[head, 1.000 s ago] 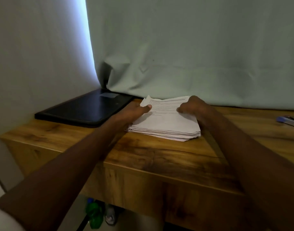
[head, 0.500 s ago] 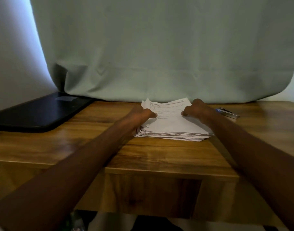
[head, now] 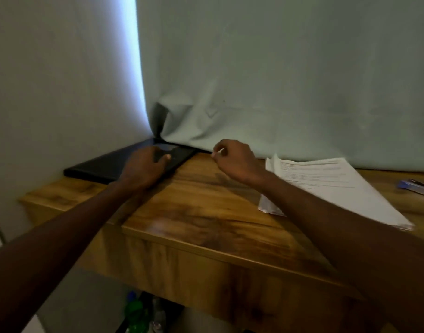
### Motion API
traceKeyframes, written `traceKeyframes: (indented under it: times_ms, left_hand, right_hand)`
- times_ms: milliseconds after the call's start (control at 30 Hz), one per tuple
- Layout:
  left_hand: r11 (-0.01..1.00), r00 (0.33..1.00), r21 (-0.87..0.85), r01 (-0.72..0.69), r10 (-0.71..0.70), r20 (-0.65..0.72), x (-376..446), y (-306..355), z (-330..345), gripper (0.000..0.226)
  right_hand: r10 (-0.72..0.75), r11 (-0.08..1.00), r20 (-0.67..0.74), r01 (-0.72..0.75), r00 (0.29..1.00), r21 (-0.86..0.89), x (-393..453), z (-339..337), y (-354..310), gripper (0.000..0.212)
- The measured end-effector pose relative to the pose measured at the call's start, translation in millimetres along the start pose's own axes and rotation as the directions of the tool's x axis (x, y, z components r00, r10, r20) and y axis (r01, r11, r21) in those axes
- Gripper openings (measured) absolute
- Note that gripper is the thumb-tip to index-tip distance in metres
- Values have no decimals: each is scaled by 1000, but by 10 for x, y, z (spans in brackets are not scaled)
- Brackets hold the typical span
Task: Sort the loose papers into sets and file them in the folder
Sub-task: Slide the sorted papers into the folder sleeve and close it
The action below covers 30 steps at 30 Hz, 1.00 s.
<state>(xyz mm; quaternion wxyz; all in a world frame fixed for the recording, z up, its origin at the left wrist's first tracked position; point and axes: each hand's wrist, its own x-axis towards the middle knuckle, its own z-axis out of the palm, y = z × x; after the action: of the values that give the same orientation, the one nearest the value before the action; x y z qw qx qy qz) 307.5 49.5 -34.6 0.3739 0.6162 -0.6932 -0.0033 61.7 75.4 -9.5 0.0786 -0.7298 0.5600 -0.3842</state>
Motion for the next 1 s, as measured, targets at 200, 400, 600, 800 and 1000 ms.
traceKeyframes:
  times_ms: [200, 400, 600, 800, 1000]
  left_hand:
    - [928, 972, 323, 185, -220, 76, 217, -1096, -462, 84]
    - [898, 975, 406, 169, -212, 64, -70, -1030, -452, 61]
    - [880, 995, 469, 67, -93, 33, -577, -666, -560, 61]
    - [973, 998, 229, -29, 16, 60, -758, -484, -826, 46]
    - [994, 969, 94, 63, -83, 232, -882, -365, -637, 46]
  right_hand:
    - [-164, 984, 242, 143, 956, 104, 327, 1068, -532, 47]
    - [-108, 986, 219, 133, 970, -101, 370, 1393, -581, 47]
    - [-59, 992, 87, 68, 994, -104, 33, 1086, -528, 24]
    - [42, 994, 179, -23, 983, -106, -382, 530, -434, 24]
    - [275, 951, 175, -241, 945, -195, -532, 237, -440, 56]
